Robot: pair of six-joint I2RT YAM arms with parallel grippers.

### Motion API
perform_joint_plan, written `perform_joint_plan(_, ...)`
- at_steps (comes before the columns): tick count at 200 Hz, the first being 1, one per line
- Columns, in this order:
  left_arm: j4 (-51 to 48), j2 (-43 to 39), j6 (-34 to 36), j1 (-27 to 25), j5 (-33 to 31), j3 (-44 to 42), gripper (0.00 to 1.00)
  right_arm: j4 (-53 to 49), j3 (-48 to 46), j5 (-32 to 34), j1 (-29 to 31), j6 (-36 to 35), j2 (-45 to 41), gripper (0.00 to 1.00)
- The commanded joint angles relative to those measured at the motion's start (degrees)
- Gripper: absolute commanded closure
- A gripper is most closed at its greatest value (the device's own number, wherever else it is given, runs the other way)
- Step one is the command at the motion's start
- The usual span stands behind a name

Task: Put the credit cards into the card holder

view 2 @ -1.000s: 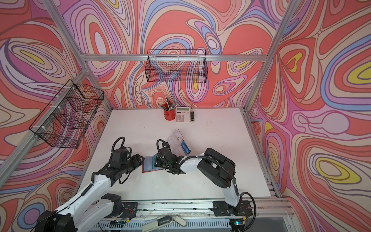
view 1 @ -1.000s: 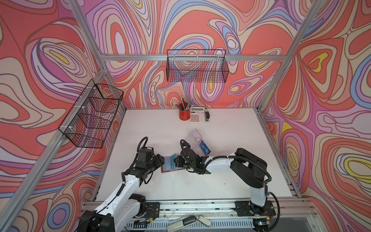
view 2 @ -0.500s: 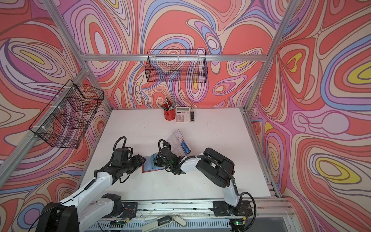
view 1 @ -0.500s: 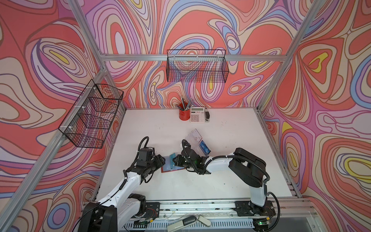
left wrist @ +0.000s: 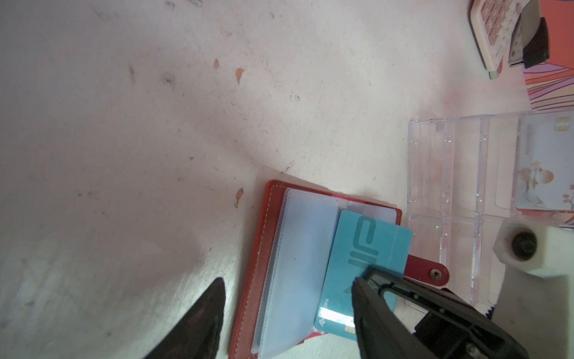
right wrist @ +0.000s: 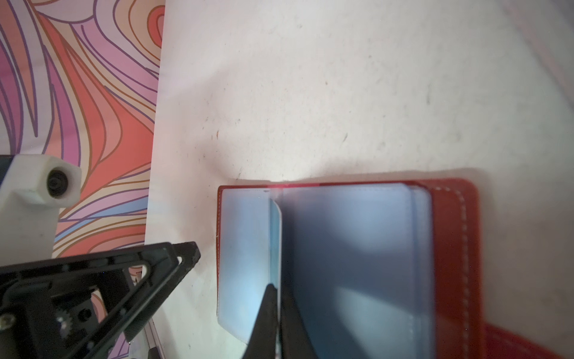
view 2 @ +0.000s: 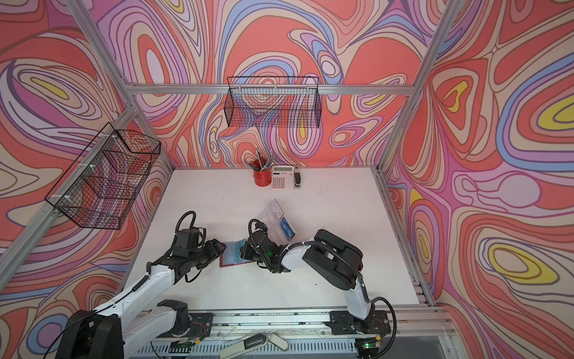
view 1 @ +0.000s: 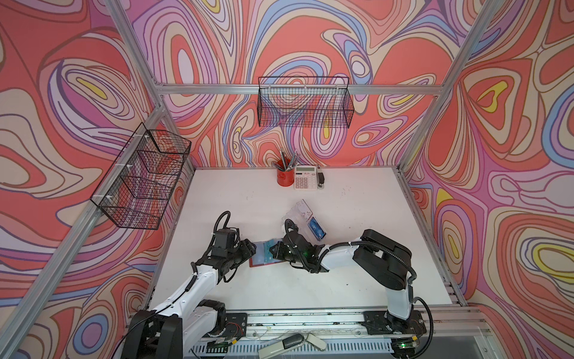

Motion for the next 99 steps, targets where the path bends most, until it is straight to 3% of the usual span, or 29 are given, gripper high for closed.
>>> perform_joint_plan(1, -0.02, 0.74, -0.34, 0.53, -0.37, -0.08, 0.33, -1.16, -1.25, 1.88, -0.24, 0.61, -1.01, 1.0)
perform_joint_plan(99, -0.03, 2.12, -0.04, 0.8, -0.21, 0.32, 0.33, -0.39, 1.02, -1.33, -0.16, 0.56, 2.38, 1.0)
